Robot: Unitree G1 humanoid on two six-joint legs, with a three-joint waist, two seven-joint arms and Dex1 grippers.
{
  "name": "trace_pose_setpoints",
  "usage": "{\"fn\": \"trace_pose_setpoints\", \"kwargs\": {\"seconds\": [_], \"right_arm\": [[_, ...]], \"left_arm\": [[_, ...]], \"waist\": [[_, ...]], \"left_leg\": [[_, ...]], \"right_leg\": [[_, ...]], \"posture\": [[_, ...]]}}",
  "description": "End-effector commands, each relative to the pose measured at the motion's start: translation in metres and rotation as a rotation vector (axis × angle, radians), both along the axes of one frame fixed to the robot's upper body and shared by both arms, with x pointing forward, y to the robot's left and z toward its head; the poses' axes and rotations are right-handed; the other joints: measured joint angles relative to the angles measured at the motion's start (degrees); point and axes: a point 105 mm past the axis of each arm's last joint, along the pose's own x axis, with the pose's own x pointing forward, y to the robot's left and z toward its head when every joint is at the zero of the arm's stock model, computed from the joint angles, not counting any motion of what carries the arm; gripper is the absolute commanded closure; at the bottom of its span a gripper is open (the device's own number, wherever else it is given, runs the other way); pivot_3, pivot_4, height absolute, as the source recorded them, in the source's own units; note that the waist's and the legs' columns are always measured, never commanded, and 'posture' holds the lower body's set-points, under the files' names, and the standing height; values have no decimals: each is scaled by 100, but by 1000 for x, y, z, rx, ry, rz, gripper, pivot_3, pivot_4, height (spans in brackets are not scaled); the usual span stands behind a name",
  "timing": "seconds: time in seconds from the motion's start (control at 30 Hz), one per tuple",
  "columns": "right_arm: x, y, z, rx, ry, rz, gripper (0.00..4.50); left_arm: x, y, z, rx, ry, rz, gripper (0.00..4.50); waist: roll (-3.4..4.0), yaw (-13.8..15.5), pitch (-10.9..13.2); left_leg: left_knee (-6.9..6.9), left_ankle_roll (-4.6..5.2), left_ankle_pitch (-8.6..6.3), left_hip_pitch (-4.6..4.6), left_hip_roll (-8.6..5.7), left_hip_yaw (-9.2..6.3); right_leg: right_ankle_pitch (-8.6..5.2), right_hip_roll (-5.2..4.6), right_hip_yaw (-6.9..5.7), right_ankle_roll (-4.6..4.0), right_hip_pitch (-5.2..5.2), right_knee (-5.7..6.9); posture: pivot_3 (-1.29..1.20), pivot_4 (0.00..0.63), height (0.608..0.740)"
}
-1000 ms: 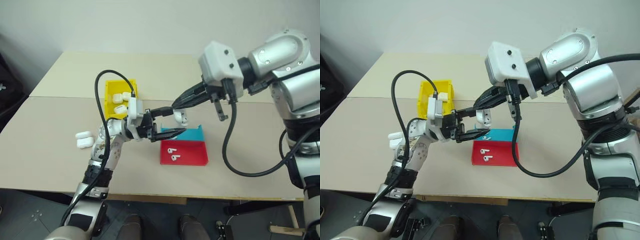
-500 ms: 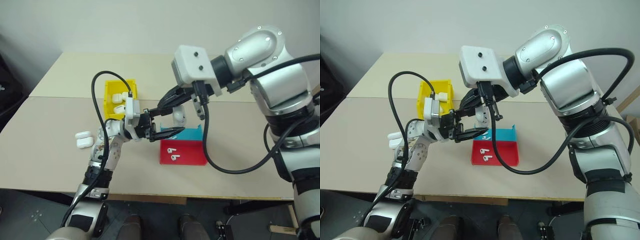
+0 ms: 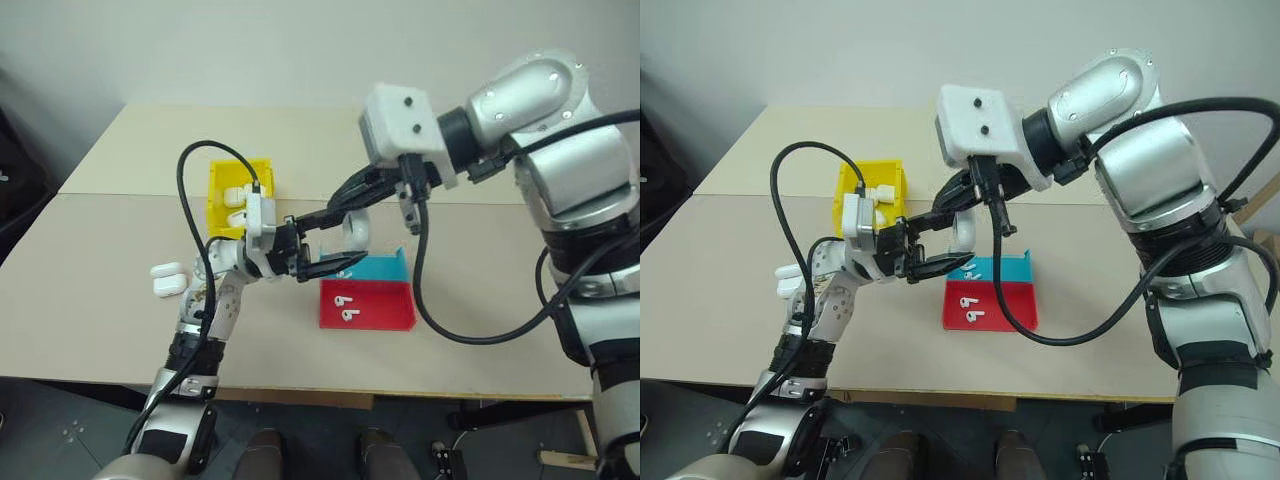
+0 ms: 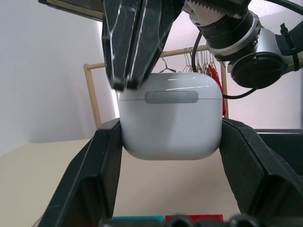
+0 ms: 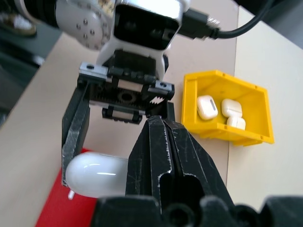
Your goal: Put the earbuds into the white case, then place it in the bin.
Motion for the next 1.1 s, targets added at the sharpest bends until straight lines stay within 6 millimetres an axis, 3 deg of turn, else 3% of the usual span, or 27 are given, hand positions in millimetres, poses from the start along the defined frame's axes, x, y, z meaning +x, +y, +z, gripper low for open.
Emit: {"fn": "trace_pose_setpoints", "kwargs": {"seconds": [0.03, 0.13, 0.3, 0.4, 0.5, 0.7, 0.93, 1.0, 1.1], "right_arm": [[-3, -7, 38, 169, -32, -28, 4480], [2, -18, 59, 366, -62, -91, 4480], [7, -43, 65, 630, -78, -210, 4480], [12, -61, 45, 718, -115, -320, 4480], [18, -76, 16, 758, -11, -453, 4480], [23, -89, -28, 756, 143, -577, 4480], [31, -91, -36, 742, 169, -623, 4480], [32, -90, -37, 729, 158, -631, 4480], [32, -89, -38, 716, 155, -642, 4480]], "left_arm": [[-5, 4, 9, -63, -43, 5, 1728], [-4, 11, 11, -104, -33, 61, 1728], [-5, 32, 31, -211, -20, 205, 1728], [-3, 51, 43, -263, -9, 368, 1728], [18, 68, 47, -205, 91, 659, 1728], [74, 114, 51, -262, 360, 1252, 1728], [101, 129, 40, -125, 417, 1520, 1728], [104, 124, 42, -173, 387, 1430, 1728], [111, 123, 38, -159, 399, 1434, 1728]], "waist": [[0, 3, 0], [0, 5, 0], [-2, 17, -1], [-4, 20, -3], [-4, 19, -2], [-8, 41, -3], [-7, 0, -4], [-7, 0, -4], [-7, 19, -4]], "left_leg": [[0, 0, 0, 0, 0, 0], [0, 0, 0, -1, 0, 0], [0, 0, 0, -3, 1, -2], [0, 0, 0, 0, 2, -8], [0, 0, 0, -2, 0, -12], [0, 6, 4, 3, -6, -26], [-4, 3, 6, 0, -8, -40], [-4, -1, 8, -1, -12, -42], [-4, -6, 11, -1, -11, -42]], "right_leg": [[0, 0, 0, 0, 0, 0], [0, -1, 0, 0, 0, -1], [0, -3, 0, 0, 1, -1], [0, -2, -3, -1, 10, 0], [0, -4, -4, 0, 12, 0], [1, -4, -17, 0, 20, -1], [0, -1, -31, 0, 22, -4], [1, -3, -33, 0, 21, -6], [1, -4, -34, -1, 23, -7]], "posture": [[0, 150, 740], [0, 150, 740], [0, 150, 740], [0, 150, 740], [0, 150, 740], [0, 150, 740], [0, 150, 740], [0, 150, 740], [0, 150, 740]]}}
